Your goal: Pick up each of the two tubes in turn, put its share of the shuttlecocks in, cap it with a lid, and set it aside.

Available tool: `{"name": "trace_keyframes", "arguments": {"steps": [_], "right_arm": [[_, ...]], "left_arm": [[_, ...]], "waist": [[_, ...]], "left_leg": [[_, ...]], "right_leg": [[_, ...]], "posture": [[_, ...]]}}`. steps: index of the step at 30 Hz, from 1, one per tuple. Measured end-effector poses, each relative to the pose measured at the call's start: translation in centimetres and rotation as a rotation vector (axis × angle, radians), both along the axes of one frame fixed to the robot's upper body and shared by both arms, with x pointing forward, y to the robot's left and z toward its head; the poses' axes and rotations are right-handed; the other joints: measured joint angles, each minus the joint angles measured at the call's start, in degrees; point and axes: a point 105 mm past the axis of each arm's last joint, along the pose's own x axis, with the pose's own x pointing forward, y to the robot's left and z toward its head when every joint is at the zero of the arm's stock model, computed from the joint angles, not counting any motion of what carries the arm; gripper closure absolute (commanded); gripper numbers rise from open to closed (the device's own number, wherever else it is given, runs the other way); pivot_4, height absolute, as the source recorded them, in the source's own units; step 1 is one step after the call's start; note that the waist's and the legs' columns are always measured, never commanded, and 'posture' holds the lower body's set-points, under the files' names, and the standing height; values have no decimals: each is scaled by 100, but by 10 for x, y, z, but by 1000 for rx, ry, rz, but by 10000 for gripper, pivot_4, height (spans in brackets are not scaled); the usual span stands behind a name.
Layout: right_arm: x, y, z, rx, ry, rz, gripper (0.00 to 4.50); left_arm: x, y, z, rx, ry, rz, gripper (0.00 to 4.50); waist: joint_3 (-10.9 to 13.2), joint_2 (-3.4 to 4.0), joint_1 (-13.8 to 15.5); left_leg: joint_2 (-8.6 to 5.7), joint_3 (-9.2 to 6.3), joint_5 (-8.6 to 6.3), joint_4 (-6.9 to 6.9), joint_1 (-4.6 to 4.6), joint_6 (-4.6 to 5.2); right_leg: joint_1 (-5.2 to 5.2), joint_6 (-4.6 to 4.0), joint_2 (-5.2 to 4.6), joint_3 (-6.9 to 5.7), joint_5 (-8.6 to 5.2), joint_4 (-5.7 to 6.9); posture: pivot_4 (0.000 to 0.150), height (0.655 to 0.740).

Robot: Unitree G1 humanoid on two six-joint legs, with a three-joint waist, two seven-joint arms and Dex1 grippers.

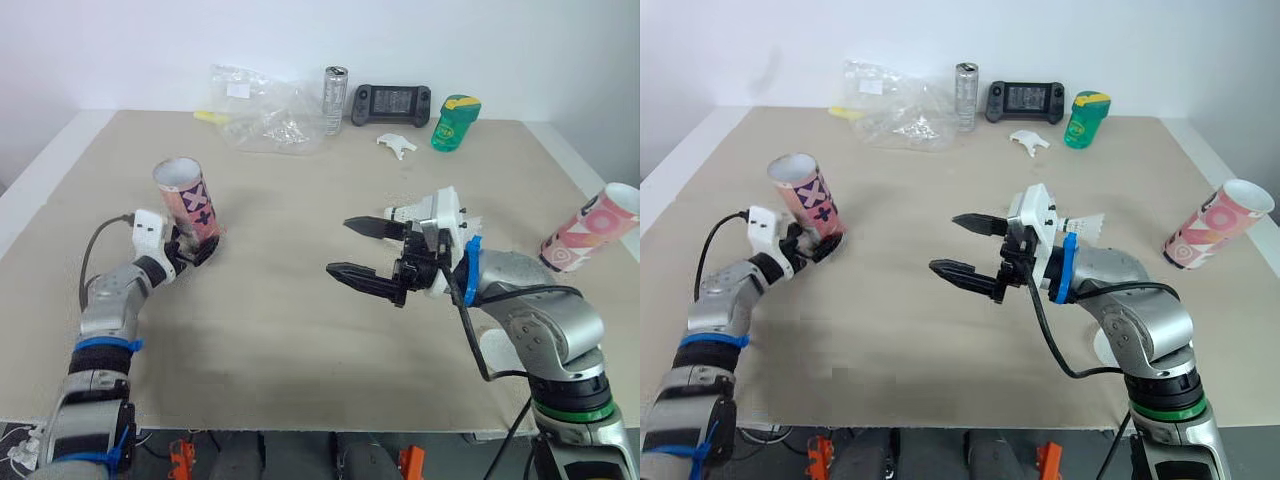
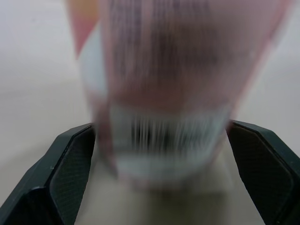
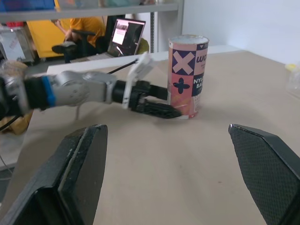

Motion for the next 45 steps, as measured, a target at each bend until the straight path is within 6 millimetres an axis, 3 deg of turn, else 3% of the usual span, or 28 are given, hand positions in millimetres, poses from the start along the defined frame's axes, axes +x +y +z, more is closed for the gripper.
{"name": "trace_keyframes", "arguments": {"steps": [8, 9, 13, 22, 24, 29, 31, 33, 36, 41, 45], "right_arm": [[-3, 1, 5, -9, -25, -7, 680], [-3, 1, 5, -13, -29, -10, 0], [-3, 0, 5, -21, -31, -16, 0], [-1, -3, 5, -34, -33, -33, 0], [5, -10, 3, -57, -35, -79, 0], [40, -58, -14, -123, 7, -343, 0], [49, -88, -38, -167, 79, -456, 0], [57, -102, -52, -171, 132, -517, 0], [68, -109, -62, -139, 160, -560, 0], [84, -116, -76, -107, 197, -607, 0], [97, -100, -83, -88, 214, -576, 0]], "left_arm": [[13, -4, -1, 19, 16, -30, 0], [15, -5, -1, 23, 13, -32, 5588], [14, -7, -2, 24, 3, -40, 14786], [9, -9, -3, 49, -16, -76, 14786], [1, -16, -3, 123, -24, -153, 14786], [-42, -44, 3, 398, 0, -517, 14786], [-67, -47, 9, 541, 49, -695, 14786], [-74, -47, 15, 570, 56, -747, 14786], [-86, -49, 18, 633, 73, -848, 14786], [-103, -32, 12, 805, 135, -971, 14786], [-112, -23, 12, 849, 175, -1024, 14786]], "waist": [[0, -1, -2], [0, -1, -1], [0, -1, -1], [0, -1, -2], [0, -1, -3], [0, -2, 4], [-1, -3, 4], [4, 7, -3], [5, 7, -36], [6, 9, -60], [7, 12, -66]], "left_leg": [[1, -10, 0, -4, -6, 0], [0, -11, 0, -3, -6, 0], [0, -12, 0, -3, -5, 0], [0, -12, 0, -3, -5, 0], [0, -11, 0, -4, -6, 0], [-2, -9, 1, -5, -6, -1], [-4, -7, 0, -11, -5, -2], [-4, -3, 0, -10, -1, -1], [7, -3, 2, -8, 4, 1], [19, -4, 2, -11, 10, 2], [25, -2, 2, -12, 10, 3]], "right_leg": [[-2, -6, 2, -9, -2, 2], [-2, -6, 1, -10, -2, 2], [-1, -6, 1, -11, -2, 2], [-1, -27, 0, -11, 10, 3], [-1, -30, -2, -11, 10, 3], [-1, -40, -8, -12, 10, 2], [-1, -44, -13, -14, 2, 3], [-3, -43, -12, -10, 2, 6], [-3, -32, 4, -10, -2, 6], [-4, -37, 19, -8, -4, 10], [-5, -41, 25, -6, -8, 12]], "posture": [[1500, 7236], [1500, 7236], [1500, 7236], [1500, 7236], [1500, 7236], [1500, 7236], [1500, 7236], [1500, 7236], [1500, 7236], [1500, 7236], [1500, 7236]]}}
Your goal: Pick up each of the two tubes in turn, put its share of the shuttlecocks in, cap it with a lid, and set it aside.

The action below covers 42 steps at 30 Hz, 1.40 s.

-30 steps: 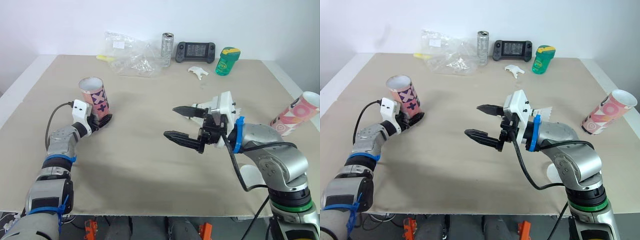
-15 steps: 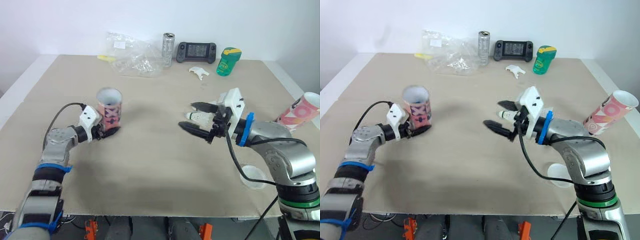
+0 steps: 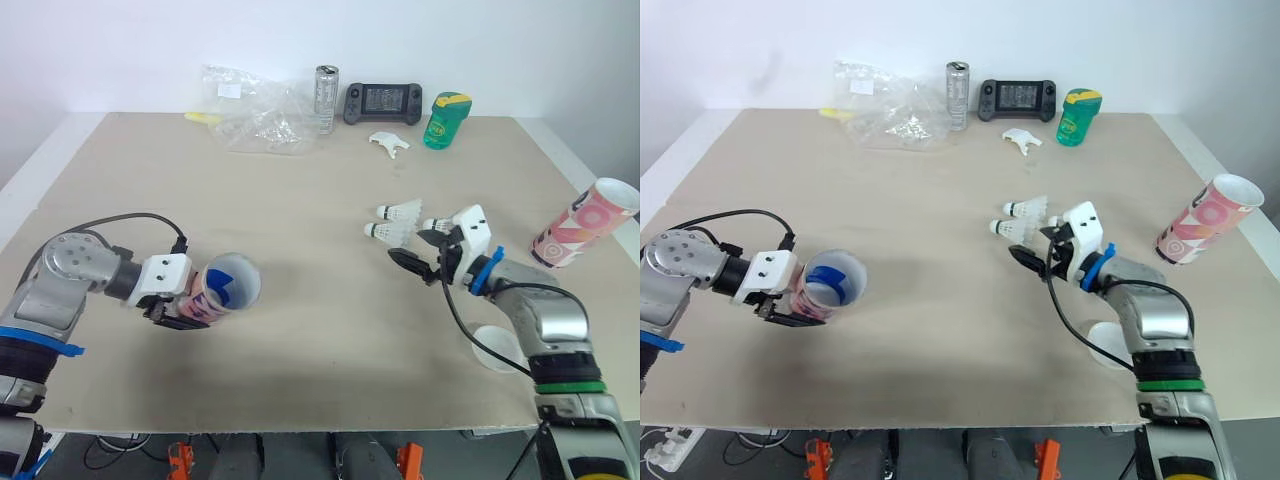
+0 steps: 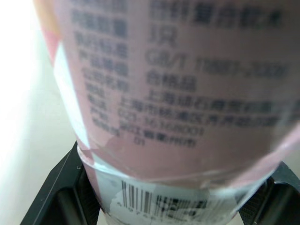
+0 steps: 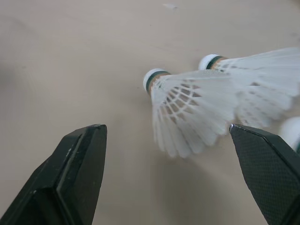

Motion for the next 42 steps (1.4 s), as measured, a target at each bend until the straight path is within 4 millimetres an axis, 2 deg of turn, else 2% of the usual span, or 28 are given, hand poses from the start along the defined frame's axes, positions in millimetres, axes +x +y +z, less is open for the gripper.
{"name": "trace_keyframes", "arguments": {"steps": [2, 4, 5, 6, 8, 13, 14, 18, 23, 24, 26, 28, 30, 32, 39, 41, 42], "right_arm": [[7, 6, -4, 8, 6, -1, 0], [11, 12, -10, 14, 25, -2, 5224], [17, 16, -15, 18, 42, -14, 12177], [17, 16, -16, 17, 42, -16, 16175], [19, 15, -15, 18, 40, -20, 21912], [18, 19, -10, 26, 24, 23, 43222], [18, 19, -10, 25, 19, 25, 44319], [16, 24, 0, 18, -25, 54, 44319], [-12, 58, 40, 42, -146, 274, 44319], [-27, 70, 55, 33, -185, 380, 44319], [-49, 86, 70, 7, -228, 521, 44319], [-85, 117, 82, -33, -260, 760, 44319], [-103, 134, 89, -61, -292, 889, 44319], [-107, 144, 93, -117, -314, 940, 44319], [-96, 168, 95, -217, -353, 975, 44319], [-96, 180, 88, -296, -346, 1026, 44319], [-97, 182, 86, -310, -337, 1040, 41550]], "left_arm": [[-3, 2, -1, 12, -3, -8, 14786], [-4, 3, -1, 15, -4, -6, 14840], [-5, 4, -1, 16, -6, -3, 14840], [-5, 4, -2, 16, -6, -3, 14840], [-7, 5, -3, 16, -2, -2, 14840], [-10, 8, -4, 10, 7, 14, 14840], [-10, 9, -5, 8, 9, 16, 14840], [-14, 10, -8, 12, 20, 16, 14840], [-14, 10, -8, 16, 33, 20, 14840], [-13, 10, -6, 16, 32, 19, 14840], [-12, 10, -6, 18, 46, 18, 14840], [-8, 10, -6, 19, 78, 17, 14840], [-6, 9, -7, 20, 85, 17, 14840], [-4, 8, -7, 17, 90, 18, 14840], [-2, 7, -7, 24, 101, 12, 14840], [-1, 5, -6, 23, 101, 2, 14840], [-2, 5, -6, 22, 102, 2, 14840]], "waist": [[-1, 0, -18], [-2, 4, -45], [-3, 8, -70], [-3, 8, -71], [-4, 10, -84], [-5, 12, -120], [-5, 12, -120], [-10, 22, -123], [-13, 36, -123], [-12, 38, -120], [-13, 38, -121], [-14, 48, -121], [-17, 52, -111], [-17, 52, -109], [-17, 53, -107], [-19, 54, -88], [-18, 54, -88]], "left_leg": [[2, 2, -2, -3, 4, 2], [5, 3, -3, -6, 8, 5], [8, 2, -4, -8, 9, 6], [8, 2, -4, -9, 9, 6], [8, 3, -5, -9, 10, 8], [15, 4, -9, -10, 14, 15], [16, 4, -10, -10, 14, 16], [18, 9, -12, -12, 17, 20], [21, 9, -20, -17, 22, 34], [21, 8, -21, -17, 22, 35], [26, 8, -25, -16, 25, 39], [35, 6, -25, -15, 29, 40], [35, 0, -25, -12, 32, 40], [36, 1, -23, -4, 32, 38], [38, 8, -20, 6, 31, 34], [38, 4, -20, 2, 28, 34], [38, 4, -20, 2, 28, 34]], "right_leg": [[0, -5, 1, 2, -1, 0], [1, -9, 6, 4, -2, 2], [1, -14, 10, 4, -3, 4], [1, -15, 10, 4, -3, 4], [2, -17, 9, 4, -5, 5], [2, -19, 18, 7, -6, 5], [2, -20, 19, 7, -7, 5], [2, -24, 21, 12, -9, 6], [3, -34, 24, 12, -18, 10], [3, -32, 25, 11, -23, 10], [6, -27, 29, 10, -30, 12], [7, -28, 38, 8, -31, 14], [11, -30, 37, 0, -28, 19], [10, -29, 37, -1, -19, 20], [8, -28, 36, 3, -10, 21], [9, -35, 36, 0, -18, 21], [9, -37, 36, -1, -19, 21]], "posture": [[1500, 7236], [1500, 7236], [1500, 7236], [1500, 7236], [1500, 7236], [1500, 7236], [1500, 7236], [1500, 7236], [1500, 7236], [1500, 7236], [1500, 7236], [1500, 7236], [1500, 7236], [1500, 7236], [1500, 7236], [1500, 7236], [1500, 7236]]}}
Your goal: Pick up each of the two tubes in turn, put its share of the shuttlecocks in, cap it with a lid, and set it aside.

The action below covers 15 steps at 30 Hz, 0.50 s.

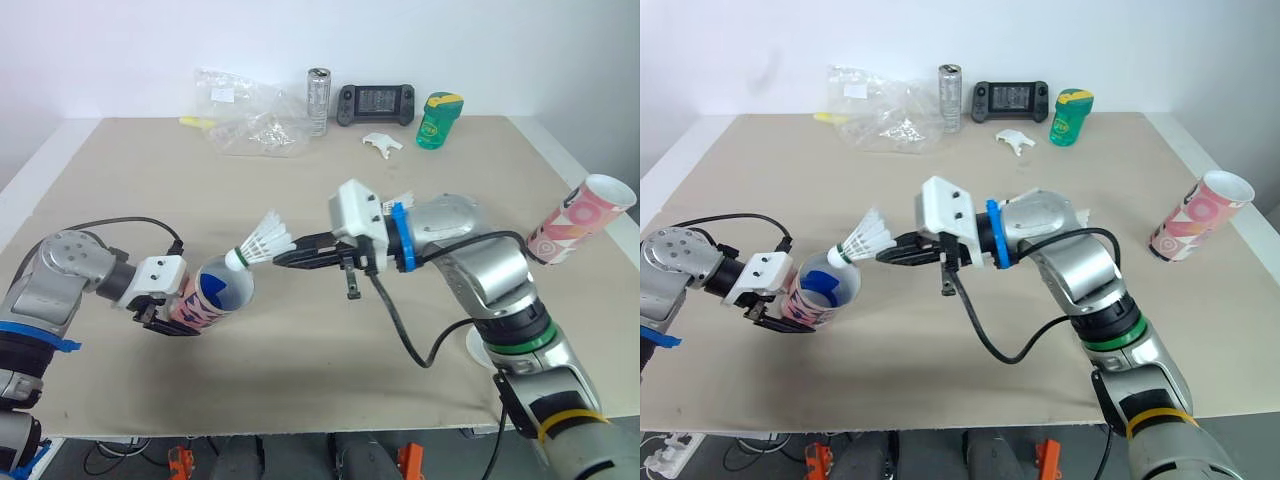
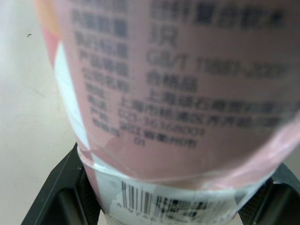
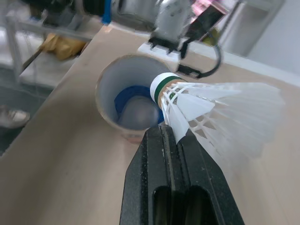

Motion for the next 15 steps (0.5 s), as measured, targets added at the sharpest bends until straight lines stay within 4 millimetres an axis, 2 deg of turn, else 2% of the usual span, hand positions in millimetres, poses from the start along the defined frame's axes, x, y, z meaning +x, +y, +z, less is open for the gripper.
{"name": "trace_keyframes", "arguments": {"steps": [2, 3, 7, 8, 9, 12, 15], "right_arm": [[-4, 4, -6, -56, 12, 42, 35324], [-9, 7, -7, -90, 14, 82, 29493], [-17, 7, 0, -115, 26, 153, 12377], [-18, 6, 1, -112, 34, 158, 6370], [-19, 5, 2, -112, 51, 164, 2888], [-23, -8, 12, -67, 92, 156, 2888], [-12, -32, 27, 14, 93, 51, 2888]], "left_arm": [[0, 0, 0, 1, 2, -1, 14840], [0, 0, 0, 2, 2, -1, 14840], [0, 0, 0, 1, 2, 4, 14840], [0, 0, 0, 0, 3, 6, 14840], [0, 0, 0, -1, 5, 9, 14840], [-1, -1, 0, -4, 2, 12, 14840], [-2, -1, 0, -9, -2, 16, 14840]], "waist": [[3, 4, -1], [4, 7, -1], [3, 6, 1], [3, 6, 1], [3, 6, 1], [3, 5, 15], [1, 3, 21]], "left_leg": [[0, 1, 0, -1, 0, 0], [0, -2, 0, -1, 0, 0], [1, -7, 0, 0, 0, 0], [1, -6, 0, 0, 0, 0], [1, -6, 0, 0, 0, 0], [1, -9, 0, 0, -4, 0], [-2, -6, -1, -1, -4, 0]], "right_leg": [[-3, -1, 0, 0, -1, 1], [-3, -2, 1, -1, -1, 3], [0, -1, 0, -7, -4, 5], [0, -1, 0, -7, -4, 5], [-1, -1, 0, -7, -4, 6], [0, -6, -1, -10, -5, 6], [1, -10, -4, -9, -6, 4]], "posture": [[1500, 7236], [1500, 7236], [1500, 7236], [1500, 7236], [1500, 7236], [1500, 7236], [1500, 7236]]}}
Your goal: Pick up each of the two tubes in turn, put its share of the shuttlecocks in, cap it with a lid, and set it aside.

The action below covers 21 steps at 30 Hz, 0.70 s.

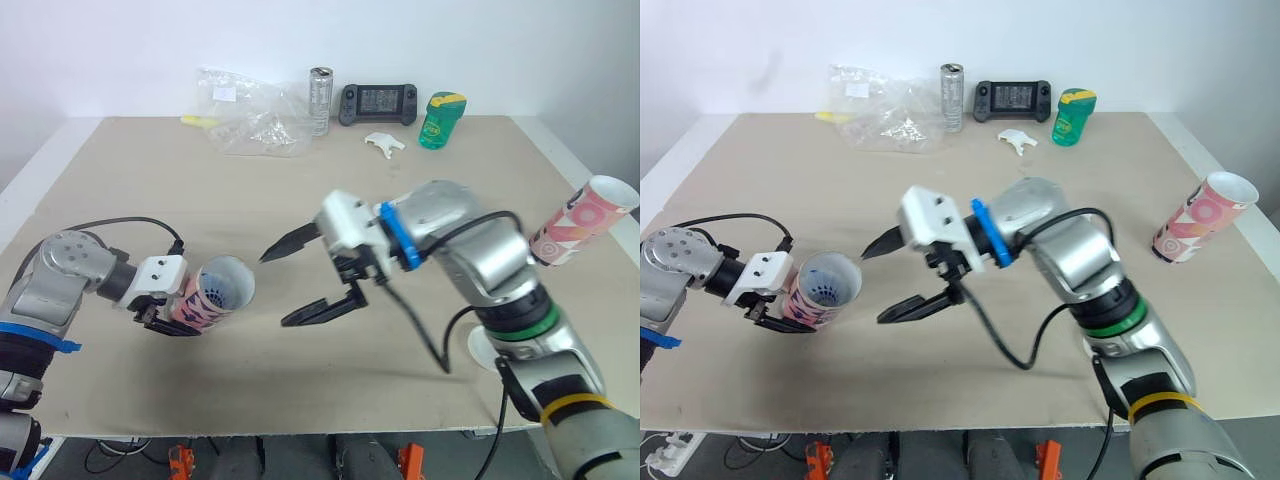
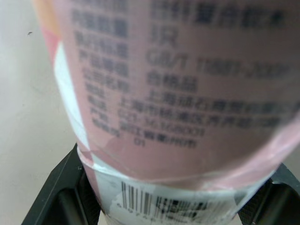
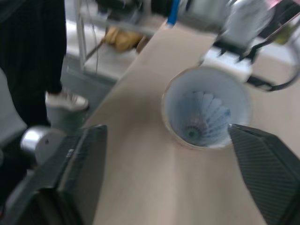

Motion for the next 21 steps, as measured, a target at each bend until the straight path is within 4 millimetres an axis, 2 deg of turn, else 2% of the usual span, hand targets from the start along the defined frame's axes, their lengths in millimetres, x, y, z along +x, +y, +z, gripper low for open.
{"name": "trace_keyframes", "arguments": {"steps": [1, 3, 5, 6, 9, 12, 13, 16, 19, 21], "right_arm": [[13, -23, 5, 49, 0, -132, 2888], [30, -53, 7, 95, 3, -300, 2888], [46, -93, 1, 115, 17, -497, 2888], [50, -106, -2, 114, 25, -556, 2888], [66, -185, -33, 81, 102, -890, 2888], [74, -214, -46, 95, 147, -1015, 2888], [75, -216, -47, 96, 150, -1020, 2888], [82, -236, -59, 105, 187, -1095, 2888], [92, -245, -67, 110, 218, -1137, 2888], [101, -244, -74, 107, 238, -1145, 2888]], "left_arm": [[-1, -1, 0, -6, -5, 8, 14840], [-3, 1, -1, -12, -2, 17, 14840], [-5, 2, -2, -14, 1, 19, 14840], [-6, 2, -2, -13, 2, 19, 14840], [-9, 3, -3, -19, 5, 19, 14840], [-10, 6, -5, 1, 16, 25, 14840], [-10, 6, -5, 1, 16, 25, 14840], [-9, 5, -5, 3, 14, 25, 14840], [-9, 6, -5, 9, 16, 23, 14840], [-9, 6, -5, 12, 17, 23, 14840]], "waist": [[-1, -2, 15], [-1, -2, 29], [-1, -1, 40], [-2, 0, 43], [-6, 3, 56], [-26, 58, -33], [-27, 60, -36], [-26, 60, -41], [-26, 62, -58], [-26, 61, -64]], "left_leg": [[-2, 0, -2, -1, 0, 0], [-3, 4, -3, -4, 0, 1], [-3, 9, -10, -7, 3, 11], [-4, 9, -12, -8, 3, 15], [-5, 24, -29, -8, 9, 43], [-5, 38, -37, -9, 21, 57], [-5, 38, -37, -9, 22, 57], [-4, 42, -36, -4, 23, 57], [-6, 61, -36, -4, 29, 57], [-5, 66, -36, -4, 34, 57]], "right_leg": [[0, -5, -2, -1, -2, 0], [-2, -7, -2, 2, -4, 0], [-4, -16, -2, 6, -9, 0], [-2, -19, -2, 6, -10, 0], [-3, -30, -2, 19, -17, 0], [-2, -26, 2, 34, -20, 2], [-2, -21, 2, 35, -22, 3], [0, 9, 3, 38, -32, 3], [-1, 17, 1, 59, -27, 2], [1, 19, 2, 64, -25, 2]], "posture": [[1500, 7236], [1500, 7236], [1500, 7236], [1500, 7236], [1500, 7236], [1500, 7236], [1500, 7236], [1500, 7236], [1500, 7236], [1500, 7236]]}}
